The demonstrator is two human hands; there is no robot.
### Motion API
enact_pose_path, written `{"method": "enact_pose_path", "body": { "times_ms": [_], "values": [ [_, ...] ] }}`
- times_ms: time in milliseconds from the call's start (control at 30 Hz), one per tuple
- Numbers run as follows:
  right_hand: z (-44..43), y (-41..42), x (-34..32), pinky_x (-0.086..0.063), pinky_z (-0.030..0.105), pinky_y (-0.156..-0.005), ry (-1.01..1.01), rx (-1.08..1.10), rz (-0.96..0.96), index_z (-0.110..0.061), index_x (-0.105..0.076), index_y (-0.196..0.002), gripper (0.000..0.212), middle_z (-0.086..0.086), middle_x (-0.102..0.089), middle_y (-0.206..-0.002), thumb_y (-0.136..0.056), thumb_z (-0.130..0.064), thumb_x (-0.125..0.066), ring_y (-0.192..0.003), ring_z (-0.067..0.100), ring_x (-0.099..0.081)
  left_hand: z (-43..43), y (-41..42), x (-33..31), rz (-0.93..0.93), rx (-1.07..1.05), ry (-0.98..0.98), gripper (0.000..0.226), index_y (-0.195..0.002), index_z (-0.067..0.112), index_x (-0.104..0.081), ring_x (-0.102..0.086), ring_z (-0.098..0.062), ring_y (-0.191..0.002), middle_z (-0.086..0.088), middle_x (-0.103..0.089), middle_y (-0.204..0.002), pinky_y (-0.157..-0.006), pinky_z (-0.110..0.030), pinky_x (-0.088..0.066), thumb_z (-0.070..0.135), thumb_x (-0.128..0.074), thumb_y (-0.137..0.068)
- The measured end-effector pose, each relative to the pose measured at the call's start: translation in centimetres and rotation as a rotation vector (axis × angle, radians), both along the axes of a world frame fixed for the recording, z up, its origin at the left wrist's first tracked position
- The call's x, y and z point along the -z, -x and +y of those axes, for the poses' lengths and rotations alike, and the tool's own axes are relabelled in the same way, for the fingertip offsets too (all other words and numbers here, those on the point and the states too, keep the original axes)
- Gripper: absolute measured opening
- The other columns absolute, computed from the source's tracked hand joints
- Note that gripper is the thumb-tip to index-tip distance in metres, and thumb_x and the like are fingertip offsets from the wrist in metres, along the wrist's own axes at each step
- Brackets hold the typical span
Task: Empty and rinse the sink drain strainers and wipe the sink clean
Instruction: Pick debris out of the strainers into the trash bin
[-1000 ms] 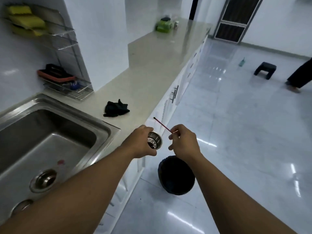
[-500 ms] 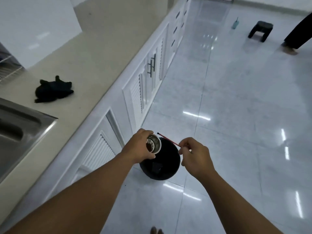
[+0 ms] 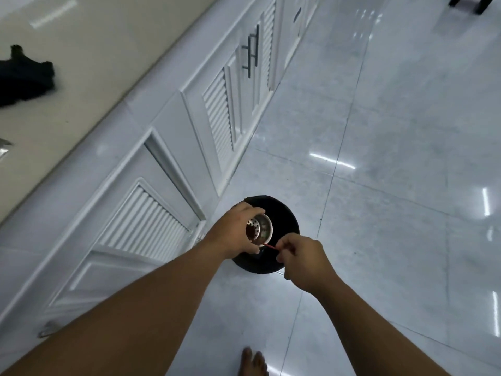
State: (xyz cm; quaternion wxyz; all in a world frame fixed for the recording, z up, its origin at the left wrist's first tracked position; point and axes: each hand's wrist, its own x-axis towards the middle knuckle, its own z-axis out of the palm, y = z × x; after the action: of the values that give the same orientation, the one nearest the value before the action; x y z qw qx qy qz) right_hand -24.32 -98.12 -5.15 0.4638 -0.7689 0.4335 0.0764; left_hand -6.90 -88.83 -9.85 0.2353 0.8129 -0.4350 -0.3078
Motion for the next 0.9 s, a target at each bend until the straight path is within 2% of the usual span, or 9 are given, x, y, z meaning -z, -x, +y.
{"method": "enact_pose_path", "body": {
  "times_ms": [133, 267, 367, 500, 600, 700, 767, 900],
  "values": [
    [-0.5, -1.3, 1.9, -0.052, 0.026, -0.059, 0.044, -0.019, 0.056, -0.018, -0.068, -0.097, 0.023, 0.004, -0.070, -0.087, -0.095, -0.005, -0.049, -0.070, 0.019, -0.065, -0.3, -0.6, 2.4, -0.033, 0.018, -0.024, 0.096, -0.141, 0.035, -0.050, -0.047, -0.006, -0.113, 0.016, -0.045, -0.133, -0.089, -0.019, -0.039, 0.027, -0.094, -0.056],
    [-0.4, -2.2, 2.6, -0.039, 0.018, -0.056, 0.087, -0.044, 0.142, -0.013, -0.068, -0.105, 0.021, 0.003, -0.062, -0.086, -0.097, -0.006, -0.050, -0.068, 0.015, -0.055, -0.6, -0.8, 4.0, -0.088, 0.043, -0.068, 0.095, -0.141, 0.035, -0.049, -0.049, -0.013, -0.117, 0.014, -0.046, -0.134, -0.089, -0.024, -0.045, 0.029, -0.093, -0.057],
    [-0.1, -2.8, 2.6, -0.036, 0.017, -0.053, 0.092, -0.002, 0.176, -0.012, -0.067, -0.108, 0.018, 0.001, -0.056, -0.083, -0.098, -0.007, -0.052, -0.064, 0.011, -0.050, -1.0, -0.6, 4.7, -0.124, 0.058, -0.099, 0.095, -0.141, 0.034, -0.049, -0.048, -0.018, -0.119, 0.012, -0.046, -0.135, -0.093, -0.031, -0.051, 0.031, -0.093, -0.057],
    [0.6, -3.5, 2.4, -0.033, 0.015, -0.050, 0.070, 0.021, 0.154, -0.010, -0.068, -0.104, 0.017, 0.004, -0.063, -0.087, -0.098, -0.010, -0.052, -0.067, 0.014, -0.055, -1.4, -0.4, 5.3, -0.152, 0.110, -0.146, 0.094, -0.141, 0.034, -0.048, -0.045, -0.021, -0.119, 0.010, -0.045, -0.136, -0.094, -0.036, -0.052, 0.031, -0.092, -0.059],
    [0.9, -4.0, 2.2, -0.040, 0.017, -0.057, 0.028, -0.039, 0.182, -0.008, -0.069, -0.106, 0.018, 0.008, -0.069, -0.096, -0.098, -0.009, -0.053, -0.078, 0.019, -0.062, -1.5, -0.3, 5.5, -0.184, 0.161, -0.160, 0.092, -0.142, 0.034, -0.048, -0.045, -0.021, -0.117, 0.009, -0.046, -0.136, -0.095, -0.036, -0.051, 0.031, -0.092, -0.061],
    [0.3, -4.1, 2.1, -0.055, 0.027, -0.074, 0.009, -0.047, 0.254, -0.007, -0.068, -0.113, 0.020, 0.011, -0.069, -0.104, -0.098, -0.007, -0.055, -0.090, 0.024, -0.067, -1.4, -0.3, 5.7, -0.200, 0.170, -0.162, 0.092, -0.142, 0.034, -0.048, -0.044, -0.021, -0.117, 0.009, -0.046, -0.136, -0.094, -0.036, -0.052, 0.030, -0.091, -0.061],
    [-0.1, -4.0, 2.1, -0.057, 0.029, -0.082, 0.012, -0.013, 0.280, -0.006, -0.067, -0.116, 0.021, 0.012, -0.067, -0.106, -0.098, -0.006, -0.056, -0.091, 0.025, -0.066, -1.4, -0.4, 5.8, -0.213, 0.168, -0.170, 0.093, -0.143, 0.034, -0.048, -0.044, -0.021, -0.116, 0.009, -0.045, -0.135, -0.092, -0.034, -0.052, 0.031, -0.091, -0.061],
    [0.0, -3.5, 2.1, -0.049, 0.025, -0.067, 0.054, 0.085, 0.240, -0.006, -0.069, -0.109, 0.019, 0.008, -0.065, -0.094, -0.099, -0.008, -0.054, -0.077, 0.021, -0.060, -1.8, 0.0, 6.2, -0.224, 0.162, -0.209, 0.093, -0.143, 0.034, -0.047, -0.043, -0.021, -0.117, 0.009, -0.044, -0.134, -0.093, -0.032, -0.051, 0.032, -0.091, -0.061]
  ]
}}
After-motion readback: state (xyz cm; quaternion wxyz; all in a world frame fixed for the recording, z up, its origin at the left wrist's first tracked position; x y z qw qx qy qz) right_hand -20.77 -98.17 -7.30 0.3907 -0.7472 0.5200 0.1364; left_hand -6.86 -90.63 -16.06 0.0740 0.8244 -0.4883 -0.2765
